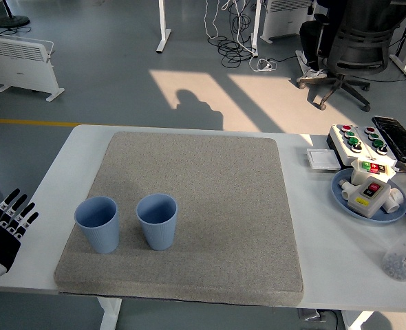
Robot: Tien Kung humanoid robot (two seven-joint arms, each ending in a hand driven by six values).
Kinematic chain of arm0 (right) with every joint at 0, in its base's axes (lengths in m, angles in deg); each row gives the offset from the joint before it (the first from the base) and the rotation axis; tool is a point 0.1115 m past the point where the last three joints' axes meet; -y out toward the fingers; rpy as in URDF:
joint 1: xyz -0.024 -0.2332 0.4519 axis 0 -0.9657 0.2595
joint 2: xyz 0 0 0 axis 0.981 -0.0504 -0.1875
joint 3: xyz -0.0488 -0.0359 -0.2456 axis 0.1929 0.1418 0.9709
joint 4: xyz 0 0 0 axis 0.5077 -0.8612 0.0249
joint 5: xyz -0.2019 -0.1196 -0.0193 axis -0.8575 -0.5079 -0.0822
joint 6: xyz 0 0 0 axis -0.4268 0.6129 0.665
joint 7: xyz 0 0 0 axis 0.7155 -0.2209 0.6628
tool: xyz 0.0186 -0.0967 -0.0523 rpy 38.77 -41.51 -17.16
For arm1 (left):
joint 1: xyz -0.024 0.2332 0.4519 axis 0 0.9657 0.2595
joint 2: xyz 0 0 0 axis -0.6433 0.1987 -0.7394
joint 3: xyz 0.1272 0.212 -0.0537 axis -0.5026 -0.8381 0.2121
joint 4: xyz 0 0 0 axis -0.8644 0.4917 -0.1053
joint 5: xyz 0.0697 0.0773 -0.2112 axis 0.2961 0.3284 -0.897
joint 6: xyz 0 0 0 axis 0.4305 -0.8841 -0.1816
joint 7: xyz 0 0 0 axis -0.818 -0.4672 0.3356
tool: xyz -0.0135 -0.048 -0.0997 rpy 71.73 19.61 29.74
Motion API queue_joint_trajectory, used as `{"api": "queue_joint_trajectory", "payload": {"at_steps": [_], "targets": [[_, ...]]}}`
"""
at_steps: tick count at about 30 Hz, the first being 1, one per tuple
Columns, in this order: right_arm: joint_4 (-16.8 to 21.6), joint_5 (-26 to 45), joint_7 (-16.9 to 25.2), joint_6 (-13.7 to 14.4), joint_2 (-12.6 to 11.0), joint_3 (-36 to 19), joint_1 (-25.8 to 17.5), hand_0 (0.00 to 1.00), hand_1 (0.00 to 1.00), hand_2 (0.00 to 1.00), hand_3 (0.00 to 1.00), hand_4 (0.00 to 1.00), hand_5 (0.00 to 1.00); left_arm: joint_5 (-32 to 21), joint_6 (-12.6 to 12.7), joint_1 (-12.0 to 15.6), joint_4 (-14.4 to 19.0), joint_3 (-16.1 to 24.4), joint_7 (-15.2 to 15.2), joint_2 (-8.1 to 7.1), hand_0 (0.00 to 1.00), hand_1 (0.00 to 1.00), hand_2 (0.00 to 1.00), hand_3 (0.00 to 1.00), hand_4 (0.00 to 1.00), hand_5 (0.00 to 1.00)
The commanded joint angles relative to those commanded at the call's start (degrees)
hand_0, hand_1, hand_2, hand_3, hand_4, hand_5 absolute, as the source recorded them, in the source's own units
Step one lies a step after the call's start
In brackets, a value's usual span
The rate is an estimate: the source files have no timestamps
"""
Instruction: Push cup pick cup insert cup
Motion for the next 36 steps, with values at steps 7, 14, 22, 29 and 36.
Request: {"api": "queue_joint_trajectory", "payload": {"at_steps": [7, 14, 22, 29, 36], "targets": [[0.0, -0.1, -0.1, 0.0, 0.0, 0.0, 0.1, 0.689, 0.586, 0.631, 0.555, 0.101, 0.412, 13.3, 1.4, 4.4, 3.9, -0.4, 3.3, 0.36, 0.599, 0.694, 0.668, 0.617, 0.666, 0.998], [0.0, 0.2, -0.1, 0.0, 0.1, 0.2, 0.1, 0.689, 0.587, 0.632, 0.555, 0.101, 0.414, 22.9, 0.2, 8.9, 8.4, -1.9, 5.1, 0.80, 0.473, 0.590, 0.536, 0.478, 0.674, 0.998], [0.0, 0.4, -0.2, -0.1, 0.1, 0.4, 0.1, 0.690, 0.587, 0.631, 0.555, 0.101, 0.414, 29.9, -0.4, 9.4, 10.3, -7.3, 4.4, 0.00, 0.514, 0.588, 0.521, 0.445, 0.674, 0.998], [0.0, 0.3, -0.2, 0.0, 0.1, 0.3, -0.2, 0.689, 0.588, 0.632, 0.555, 0.101, 0.414, 30.6, -2.0, 8.4, 10.2, -10.6, 3.2, -0.64, 0.532, 0.578, 0.515, 0.441, 0.651, 0.998], [0.0, 0.3, -0.2, -0.1, 0.1, 0.5, -0.3, 0.688, 0.588, 0.633, 0.555, 0.101, 0.420, 30.9, -2.6, 6.7, 9.0, -13.3, 2.5, -1.25, 0.566, 0.580, 0.515, 0.451, 0.650, 0.998]]}}
